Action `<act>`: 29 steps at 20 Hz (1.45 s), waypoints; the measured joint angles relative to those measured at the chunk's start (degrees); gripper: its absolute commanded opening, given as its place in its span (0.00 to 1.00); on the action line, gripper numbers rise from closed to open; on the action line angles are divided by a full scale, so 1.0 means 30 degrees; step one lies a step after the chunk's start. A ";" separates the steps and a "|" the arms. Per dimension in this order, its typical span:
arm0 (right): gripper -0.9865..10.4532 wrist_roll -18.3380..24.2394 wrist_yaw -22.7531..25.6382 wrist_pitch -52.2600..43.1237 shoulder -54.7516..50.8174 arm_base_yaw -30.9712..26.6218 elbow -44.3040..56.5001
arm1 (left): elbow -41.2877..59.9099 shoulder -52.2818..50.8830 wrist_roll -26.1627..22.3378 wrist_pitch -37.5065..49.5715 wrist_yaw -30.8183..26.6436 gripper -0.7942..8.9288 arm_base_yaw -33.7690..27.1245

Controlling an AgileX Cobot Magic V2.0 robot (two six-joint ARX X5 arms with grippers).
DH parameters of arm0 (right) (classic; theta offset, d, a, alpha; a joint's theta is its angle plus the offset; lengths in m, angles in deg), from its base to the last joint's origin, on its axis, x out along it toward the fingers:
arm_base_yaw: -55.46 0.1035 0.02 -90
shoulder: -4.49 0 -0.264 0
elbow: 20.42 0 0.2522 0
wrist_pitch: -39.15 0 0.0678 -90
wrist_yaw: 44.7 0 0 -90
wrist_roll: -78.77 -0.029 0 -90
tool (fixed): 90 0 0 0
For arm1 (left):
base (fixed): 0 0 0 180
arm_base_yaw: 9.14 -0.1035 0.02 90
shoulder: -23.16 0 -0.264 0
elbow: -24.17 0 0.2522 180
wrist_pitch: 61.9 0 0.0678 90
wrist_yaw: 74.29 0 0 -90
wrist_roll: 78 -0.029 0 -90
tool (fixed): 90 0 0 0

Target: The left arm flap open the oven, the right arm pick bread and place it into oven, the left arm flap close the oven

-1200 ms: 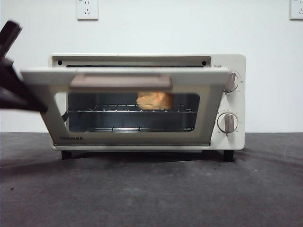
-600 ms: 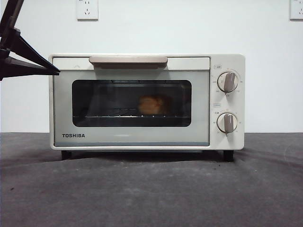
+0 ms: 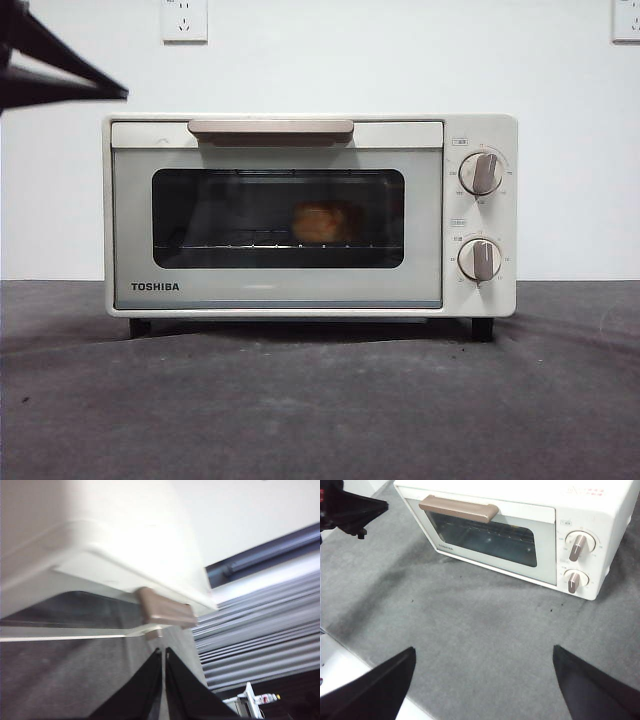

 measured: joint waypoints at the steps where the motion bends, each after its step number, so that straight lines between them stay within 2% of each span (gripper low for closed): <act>1: 0.46 0.0015 0.0000 -0.0211 0.0000 0.0000 0.0000 | 0.0000 -0.0306 0.0000 0.0000 0.0270 0.10 0.0000; 8: 0.46 0.0605 0.0007 -0.1392 0.0000 0.0000 0.0000 | -0.0007 -0.2514 -0.0211 -0.1217 0.1341 0.10 0.0000; 11: 0.46 0.0845 0.0007 -0.1566 0.0000 0.0000 0.0000 | -0.0007 -0.3519 -0.1107 -0.2834 0.1341 0.10 0.0000; 14: 0.46 0.1180 0.0000 -0.1566 0.0000 0.0000 0.0000 | -0.0007 -0.4765 -0.2674 -0.5187 0.1013 0.10 0.0000; 23: 0.46 0.2885 0.0007 -0.1566 0.0000 0.0000 0.0000 | -0.0007 -0.9755 -0.8575 -1.3675 -0.4073 0.10 0.0000; 26: 0.46 0.3643 0.0007 -0.1566 0.0000 0.0000 0.0000 | -0.0007 -1.1584 -0.9559 -1.4506 -0.5136 0.10 0.0000; 29: 0.44 0.4226 0.0000 -0.1566 0.0007 0.0000 0.0000 | -0.0007 -1.3238 -1.0076 -1.4404 -0.5282 0.10 0.0007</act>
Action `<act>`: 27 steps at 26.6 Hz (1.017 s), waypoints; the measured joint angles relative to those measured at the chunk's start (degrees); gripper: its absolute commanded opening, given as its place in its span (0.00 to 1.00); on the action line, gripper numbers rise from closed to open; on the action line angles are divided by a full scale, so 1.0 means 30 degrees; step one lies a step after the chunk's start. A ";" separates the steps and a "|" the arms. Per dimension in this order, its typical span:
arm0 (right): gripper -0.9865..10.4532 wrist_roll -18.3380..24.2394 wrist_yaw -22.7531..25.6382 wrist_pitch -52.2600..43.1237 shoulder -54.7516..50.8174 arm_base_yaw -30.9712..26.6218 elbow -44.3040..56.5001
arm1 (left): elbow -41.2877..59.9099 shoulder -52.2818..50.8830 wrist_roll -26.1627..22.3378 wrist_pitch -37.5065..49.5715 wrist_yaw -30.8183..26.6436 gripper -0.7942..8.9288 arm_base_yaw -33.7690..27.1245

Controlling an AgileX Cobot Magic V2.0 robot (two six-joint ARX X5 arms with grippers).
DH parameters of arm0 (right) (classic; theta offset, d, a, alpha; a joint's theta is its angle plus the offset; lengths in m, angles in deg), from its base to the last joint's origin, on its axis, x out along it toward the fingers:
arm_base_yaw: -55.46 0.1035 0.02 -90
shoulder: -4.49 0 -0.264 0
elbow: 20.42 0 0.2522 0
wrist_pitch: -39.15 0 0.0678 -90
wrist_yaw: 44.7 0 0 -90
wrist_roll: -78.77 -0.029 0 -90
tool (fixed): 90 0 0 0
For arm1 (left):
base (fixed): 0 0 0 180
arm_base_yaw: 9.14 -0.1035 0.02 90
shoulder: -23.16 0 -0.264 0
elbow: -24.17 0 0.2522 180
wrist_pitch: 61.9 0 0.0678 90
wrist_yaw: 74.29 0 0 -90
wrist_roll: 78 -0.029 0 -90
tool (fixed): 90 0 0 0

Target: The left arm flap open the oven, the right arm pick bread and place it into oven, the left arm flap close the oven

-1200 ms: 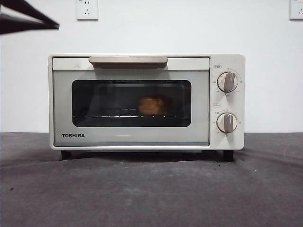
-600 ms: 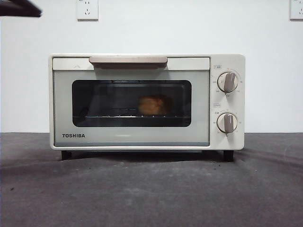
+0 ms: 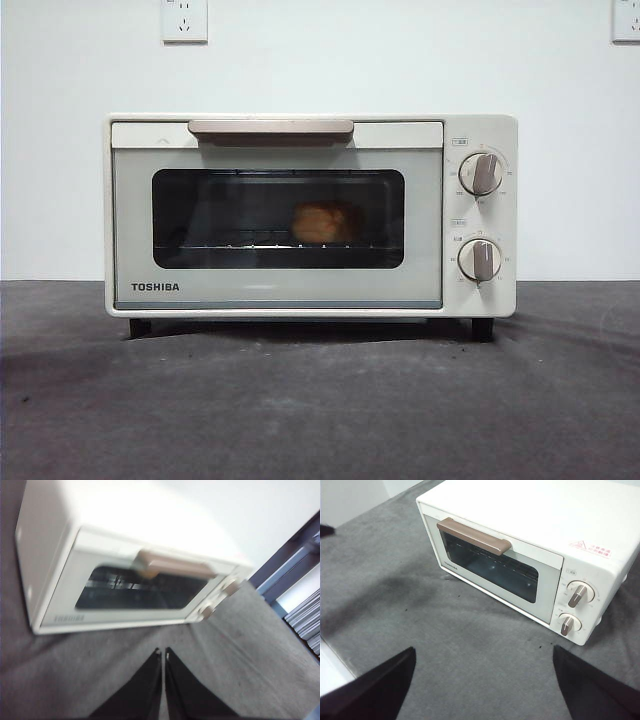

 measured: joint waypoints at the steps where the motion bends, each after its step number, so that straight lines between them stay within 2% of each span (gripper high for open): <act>1: 0.38 0.0138 0.0007 0.0000 0.0036 0.0000 0.0000 | 0.0000 -0.0306 -0.0051 -0.0007 -0.0029 0.10 0.0000; 3: 0.08 0.0291 0.0000 0.0007 0.0066 0.0000 0.0000 | -0.0007 -0.0736 -0.0131 -0.0036 -0.0029 0.10 0.0000; 18: 0.10 0.0568 -0.0058 0.0109 0.0474 0.0000 0.0000 | 0.0000 -0.1370 -0.0379 -0.0051 -0.0036 0.10 0.0000; 23: 0.10 0.0568 -0.0058 0.0109 0.0474 0.0000 0.0000 | 0.1479 -0.2164 -0.0386 0.2616 -0.0036 0.10 0.0000; 27: 0.10 0.0568 -0.0058 0.0109 0.0474 0.0000 0.0000 | 0.5005 -0.4051 -0.0386 0.6703 -0.0044 0.10 0.0000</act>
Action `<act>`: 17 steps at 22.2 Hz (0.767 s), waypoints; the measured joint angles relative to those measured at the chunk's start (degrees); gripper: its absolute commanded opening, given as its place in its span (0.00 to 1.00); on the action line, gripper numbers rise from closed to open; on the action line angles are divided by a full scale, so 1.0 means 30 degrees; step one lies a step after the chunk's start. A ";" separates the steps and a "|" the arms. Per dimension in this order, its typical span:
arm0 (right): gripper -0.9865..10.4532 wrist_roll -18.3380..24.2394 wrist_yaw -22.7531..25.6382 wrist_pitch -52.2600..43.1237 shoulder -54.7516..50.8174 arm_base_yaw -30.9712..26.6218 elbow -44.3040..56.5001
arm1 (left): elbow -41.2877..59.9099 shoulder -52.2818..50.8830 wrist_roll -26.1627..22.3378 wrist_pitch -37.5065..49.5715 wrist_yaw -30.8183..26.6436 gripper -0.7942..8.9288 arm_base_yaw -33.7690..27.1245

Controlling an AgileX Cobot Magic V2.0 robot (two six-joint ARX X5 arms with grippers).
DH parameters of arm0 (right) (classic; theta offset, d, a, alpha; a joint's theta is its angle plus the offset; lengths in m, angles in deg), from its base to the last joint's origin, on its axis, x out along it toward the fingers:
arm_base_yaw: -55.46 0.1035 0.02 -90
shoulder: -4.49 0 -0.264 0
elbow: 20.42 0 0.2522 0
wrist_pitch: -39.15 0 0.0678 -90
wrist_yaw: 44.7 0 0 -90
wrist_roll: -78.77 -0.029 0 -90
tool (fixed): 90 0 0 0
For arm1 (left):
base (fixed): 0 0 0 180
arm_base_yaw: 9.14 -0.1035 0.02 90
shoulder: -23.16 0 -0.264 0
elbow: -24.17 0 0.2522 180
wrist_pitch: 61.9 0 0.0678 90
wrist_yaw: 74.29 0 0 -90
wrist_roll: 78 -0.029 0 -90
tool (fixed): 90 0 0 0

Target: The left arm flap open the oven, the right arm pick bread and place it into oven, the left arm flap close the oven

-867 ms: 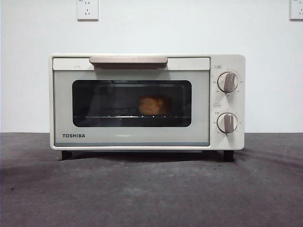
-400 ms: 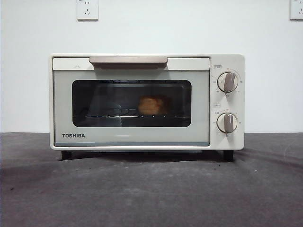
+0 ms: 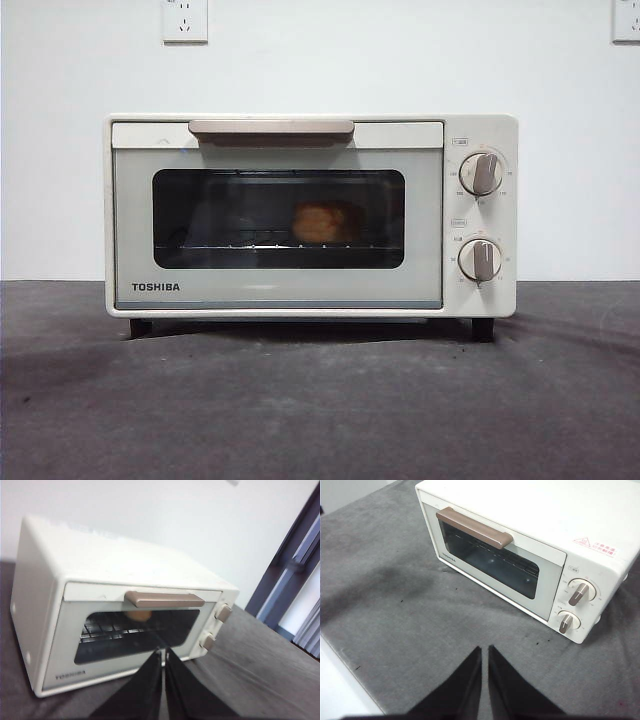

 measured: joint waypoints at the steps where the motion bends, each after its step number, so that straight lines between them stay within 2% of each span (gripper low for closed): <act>1: 0.10 0.0000 0.0000 0.0000 0.0000 0.0000 0.0000 | 0.0860 -0.0612 0.0000 0.0561 0.0000 0.10 -0.0007; 6: 0.10 0.0000 0.0000 -0.0007 0.0000 0.0000 0.0000 | 0.3963 -0.2623 -0.1690 0.0765 -0.0816 0.10 -0.0270; 9: 0.10 0.0000 0.0000 -0.0007 -0.0007 0.0000 0.0000 | 0.5195 -0.2616 -0.2382 0.0153 -0.3038 0.10 -0.0495; 14: 0.10 0.0000 0.0007 -0.0022 0.0000 0.0000 0.0000 | 0.5209 -0.2601 -0.2914 -0.0714 -0.7468 0.10 -0.0641; 17: 0.10 0.0000 0.0000 -0.0044 0.0000 0.0000 0.0000 | 0.5209 -0.2601 -0.3657 -0.0816 -0.9245 0.10 -0.0641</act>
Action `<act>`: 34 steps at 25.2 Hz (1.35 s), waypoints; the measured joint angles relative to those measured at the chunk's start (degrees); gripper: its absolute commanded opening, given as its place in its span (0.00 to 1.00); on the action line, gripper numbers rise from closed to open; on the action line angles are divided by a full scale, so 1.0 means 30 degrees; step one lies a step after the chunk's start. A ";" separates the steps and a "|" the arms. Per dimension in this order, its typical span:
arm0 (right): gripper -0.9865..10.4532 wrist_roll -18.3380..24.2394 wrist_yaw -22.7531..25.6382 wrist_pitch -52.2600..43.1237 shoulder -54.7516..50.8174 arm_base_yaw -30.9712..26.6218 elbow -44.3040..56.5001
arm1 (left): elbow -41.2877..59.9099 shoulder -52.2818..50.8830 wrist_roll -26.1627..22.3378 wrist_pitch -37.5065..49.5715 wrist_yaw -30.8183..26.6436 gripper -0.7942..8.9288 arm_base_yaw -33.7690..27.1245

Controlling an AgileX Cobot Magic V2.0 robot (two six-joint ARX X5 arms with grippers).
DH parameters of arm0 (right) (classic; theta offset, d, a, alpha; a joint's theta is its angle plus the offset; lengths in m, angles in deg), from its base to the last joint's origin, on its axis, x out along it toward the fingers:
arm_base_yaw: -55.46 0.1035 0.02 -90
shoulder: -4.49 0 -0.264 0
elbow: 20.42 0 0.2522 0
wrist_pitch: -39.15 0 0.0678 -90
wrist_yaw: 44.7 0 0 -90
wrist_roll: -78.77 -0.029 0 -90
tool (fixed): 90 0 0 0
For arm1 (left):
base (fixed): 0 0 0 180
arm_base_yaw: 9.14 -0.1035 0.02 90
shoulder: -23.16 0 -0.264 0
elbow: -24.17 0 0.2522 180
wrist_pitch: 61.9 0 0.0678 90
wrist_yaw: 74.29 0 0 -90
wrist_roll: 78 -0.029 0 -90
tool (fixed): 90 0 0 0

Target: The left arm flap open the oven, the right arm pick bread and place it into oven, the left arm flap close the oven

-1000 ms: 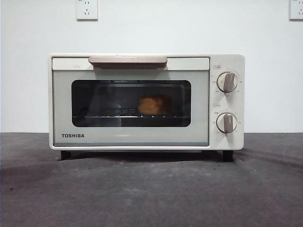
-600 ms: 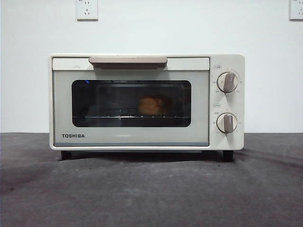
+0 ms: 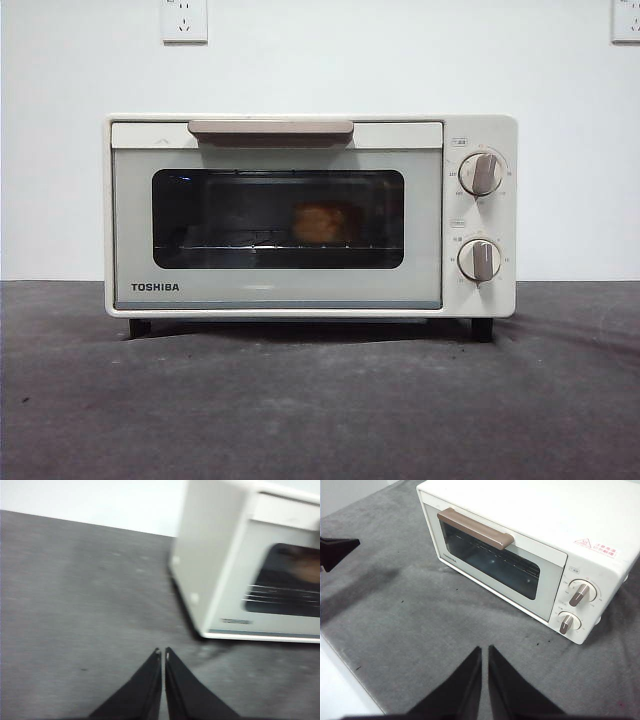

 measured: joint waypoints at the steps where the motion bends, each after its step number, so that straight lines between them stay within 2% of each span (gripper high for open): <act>1: 0.10 0.0000 0.0000 0.0000 0.0000 0.0000 0.0000 | 0.0000 0.0000 -0.0233 -0.0007 -0.0117 0.10 0.0000; 8: 0.10 0.0000 0.0000 -0.0007 0.0000 0.0000 0.0000 | 0.0007 0.0000 -0.1712 -0.0029 -0.0481 0.10 0.0000; 34: 0.10 0.0000 0.0044 -0.0124 -0.0015 0.0000 0.0000 | 0.0007 0.0000 -0.1836 -0.0036 -0.0568 0.10 0.0000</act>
